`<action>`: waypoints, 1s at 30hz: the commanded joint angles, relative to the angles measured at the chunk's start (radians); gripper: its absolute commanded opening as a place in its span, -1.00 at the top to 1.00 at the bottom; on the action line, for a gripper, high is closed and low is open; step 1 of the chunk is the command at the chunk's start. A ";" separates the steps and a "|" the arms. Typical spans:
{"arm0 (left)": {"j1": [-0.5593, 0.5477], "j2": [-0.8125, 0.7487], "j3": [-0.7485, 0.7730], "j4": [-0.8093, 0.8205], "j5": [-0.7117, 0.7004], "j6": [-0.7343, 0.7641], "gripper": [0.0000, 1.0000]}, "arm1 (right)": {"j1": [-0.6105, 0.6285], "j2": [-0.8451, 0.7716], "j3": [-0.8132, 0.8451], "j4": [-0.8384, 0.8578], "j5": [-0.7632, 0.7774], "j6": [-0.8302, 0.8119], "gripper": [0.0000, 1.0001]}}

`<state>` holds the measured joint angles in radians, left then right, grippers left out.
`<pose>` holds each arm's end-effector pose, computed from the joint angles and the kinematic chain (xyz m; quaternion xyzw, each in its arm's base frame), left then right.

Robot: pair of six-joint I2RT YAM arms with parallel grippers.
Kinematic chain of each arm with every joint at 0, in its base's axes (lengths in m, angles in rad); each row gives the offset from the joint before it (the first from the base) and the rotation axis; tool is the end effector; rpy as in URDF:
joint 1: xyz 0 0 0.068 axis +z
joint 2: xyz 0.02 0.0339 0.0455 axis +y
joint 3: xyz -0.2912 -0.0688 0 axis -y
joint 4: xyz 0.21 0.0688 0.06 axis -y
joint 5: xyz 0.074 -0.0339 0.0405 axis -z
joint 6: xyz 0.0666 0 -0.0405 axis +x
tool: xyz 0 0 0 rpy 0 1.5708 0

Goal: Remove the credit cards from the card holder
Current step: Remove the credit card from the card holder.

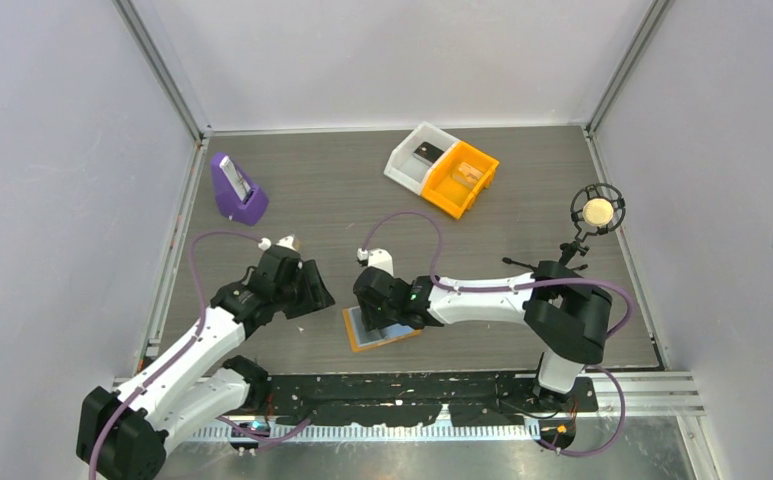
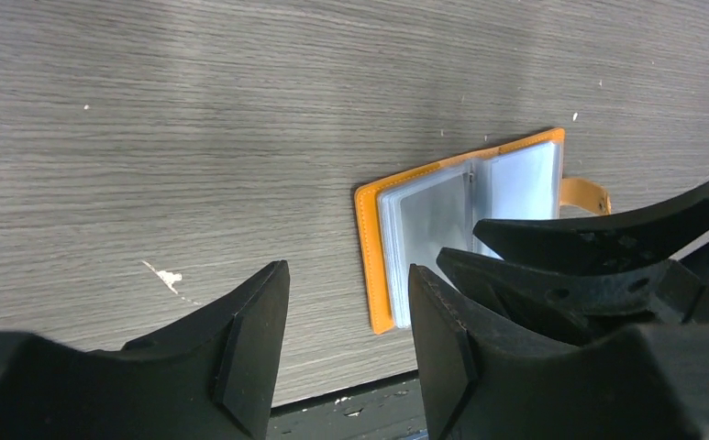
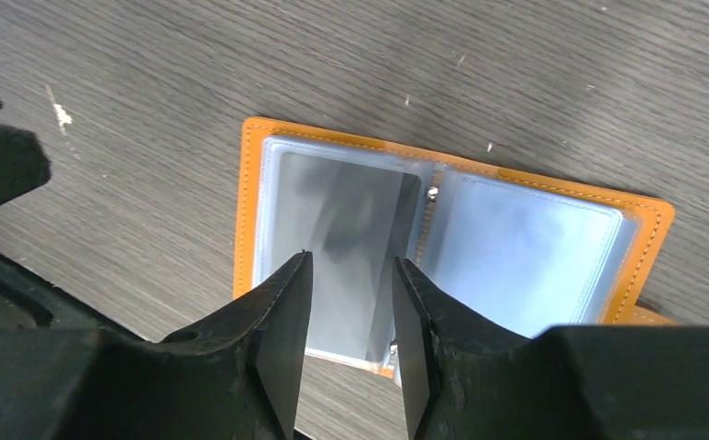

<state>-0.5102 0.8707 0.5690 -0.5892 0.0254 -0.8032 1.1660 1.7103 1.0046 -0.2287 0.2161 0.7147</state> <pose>0.1206 -0.0694 0.2218 -0.1334 0.9332 -0.2130 0.2568 0.1478 0.3086 0.1995 -0.1784 0.9279 0.1909 0.2661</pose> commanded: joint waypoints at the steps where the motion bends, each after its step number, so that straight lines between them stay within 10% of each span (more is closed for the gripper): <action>1: 0.004 -0.009 -0.015 0.020 0.032 0.007 -0.06 | 0.007 0.018 0.036 -0.012 0.043 0.004 0.13; 13: 0.004 -0.003 -0.024 0.024 0.045 -0.007 -0.04 | 0.001 0.007 -0.016 0.067 0.040 -0.034 0.86; 30: 0.004 0.052 -0.053 0.128 0.110 -0.016 -0.03 | -0.156 -0.155 -0.320 0.618 -0.381 -0.085 0.90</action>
<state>-0.5102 0.9070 0.5320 -0.5610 0.0792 -0.8085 1.0229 1.6104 0.7177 0.1890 -0.0383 0.6392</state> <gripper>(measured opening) 0.515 0.067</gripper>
